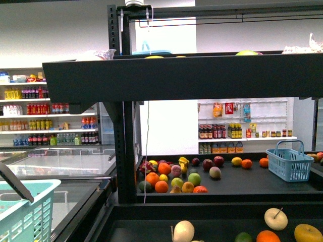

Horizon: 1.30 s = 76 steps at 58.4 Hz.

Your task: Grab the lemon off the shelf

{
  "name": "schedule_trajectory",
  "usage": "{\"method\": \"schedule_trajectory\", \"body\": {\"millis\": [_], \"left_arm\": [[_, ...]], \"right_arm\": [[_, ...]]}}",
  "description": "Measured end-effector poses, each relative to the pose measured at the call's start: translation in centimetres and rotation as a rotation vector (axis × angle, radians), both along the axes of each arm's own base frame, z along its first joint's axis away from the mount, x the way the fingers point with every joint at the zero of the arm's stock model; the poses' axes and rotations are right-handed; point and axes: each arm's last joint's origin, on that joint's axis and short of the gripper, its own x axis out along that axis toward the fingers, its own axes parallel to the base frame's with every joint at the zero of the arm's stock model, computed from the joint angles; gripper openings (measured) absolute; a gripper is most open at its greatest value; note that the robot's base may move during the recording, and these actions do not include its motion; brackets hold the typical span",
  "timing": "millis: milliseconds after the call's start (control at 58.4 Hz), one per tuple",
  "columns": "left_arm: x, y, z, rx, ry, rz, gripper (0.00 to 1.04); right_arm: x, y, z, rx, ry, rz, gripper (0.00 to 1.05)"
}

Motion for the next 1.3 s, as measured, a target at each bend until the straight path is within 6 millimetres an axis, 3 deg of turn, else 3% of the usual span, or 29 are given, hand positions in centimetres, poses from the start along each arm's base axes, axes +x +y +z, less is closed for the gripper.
{"method": "schedule_trajectory", "body": {"millis": [1301], "left_arm": [[0.00, 0.00, 0.00, 0.000, 0.000, 0.000, 0.97]], "right_arm": [[0.00, 0.00, 0.00, 0.000, 0.000, 0.000, 0.97]]}}
